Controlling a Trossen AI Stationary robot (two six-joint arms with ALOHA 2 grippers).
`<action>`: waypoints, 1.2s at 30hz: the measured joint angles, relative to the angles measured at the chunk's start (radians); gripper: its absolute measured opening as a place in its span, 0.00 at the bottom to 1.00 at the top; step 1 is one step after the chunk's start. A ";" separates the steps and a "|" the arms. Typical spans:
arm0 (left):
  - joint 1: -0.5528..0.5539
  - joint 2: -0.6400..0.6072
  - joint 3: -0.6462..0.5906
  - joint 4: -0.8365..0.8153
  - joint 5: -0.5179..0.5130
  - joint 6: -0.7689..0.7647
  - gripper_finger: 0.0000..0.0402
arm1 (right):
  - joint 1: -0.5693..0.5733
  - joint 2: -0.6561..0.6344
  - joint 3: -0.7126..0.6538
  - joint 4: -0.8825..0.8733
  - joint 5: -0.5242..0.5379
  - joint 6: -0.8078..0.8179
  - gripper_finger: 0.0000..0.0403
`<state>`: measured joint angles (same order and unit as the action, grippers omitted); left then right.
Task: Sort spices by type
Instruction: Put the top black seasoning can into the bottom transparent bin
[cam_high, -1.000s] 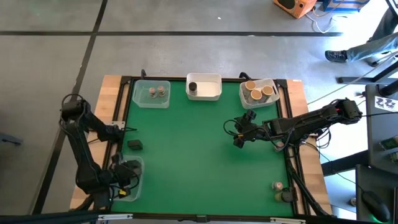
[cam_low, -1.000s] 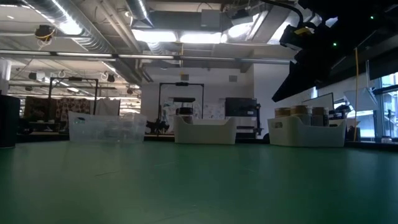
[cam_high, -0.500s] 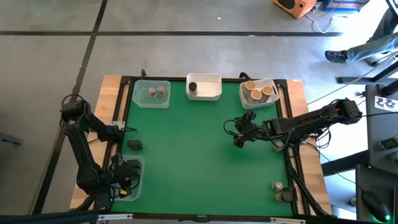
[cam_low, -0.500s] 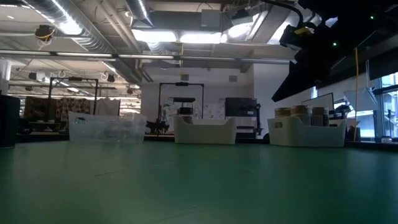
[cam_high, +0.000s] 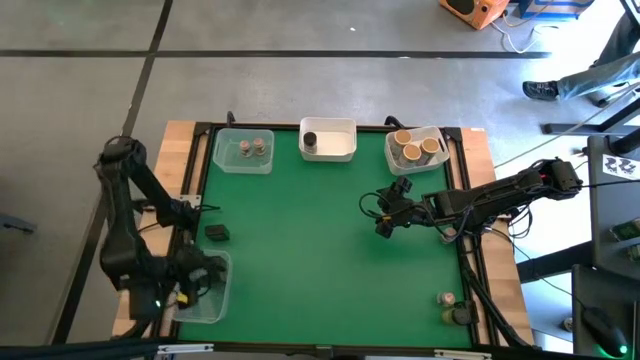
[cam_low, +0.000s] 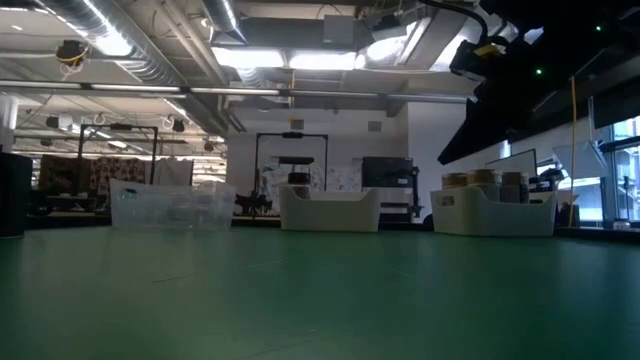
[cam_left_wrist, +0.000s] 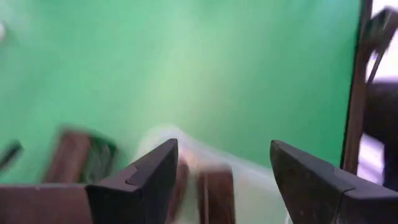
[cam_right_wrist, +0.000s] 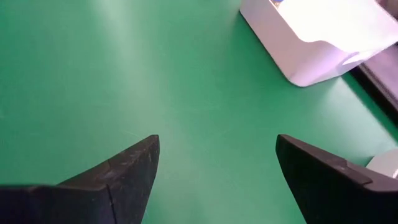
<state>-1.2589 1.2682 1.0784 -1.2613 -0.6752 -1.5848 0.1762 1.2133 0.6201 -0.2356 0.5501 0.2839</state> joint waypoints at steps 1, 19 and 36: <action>0.007 -0.031 0.000 -0.019 -0.045 0.001 0.59 | 0.000 0.000 0.000 0.000 0.004 -0.012 0.80; 0.376 -0.348 -0.083 -0.221 -0.260 0.267 0.59 | -0.061 0.000 0.001 0.123 -0.048 -0.210 0.80; 0.800 -0.388 -0.329 0.042 0.374 0.604 0.59 | -0.137 0.000 0.001 0.122 -0.179 -0.241 0.80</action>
<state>-0.4592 0.8802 0.7492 -1.2193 -0.3008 -0.9806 0.0387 1.2137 0.6209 -0.1136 0.3709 0.0433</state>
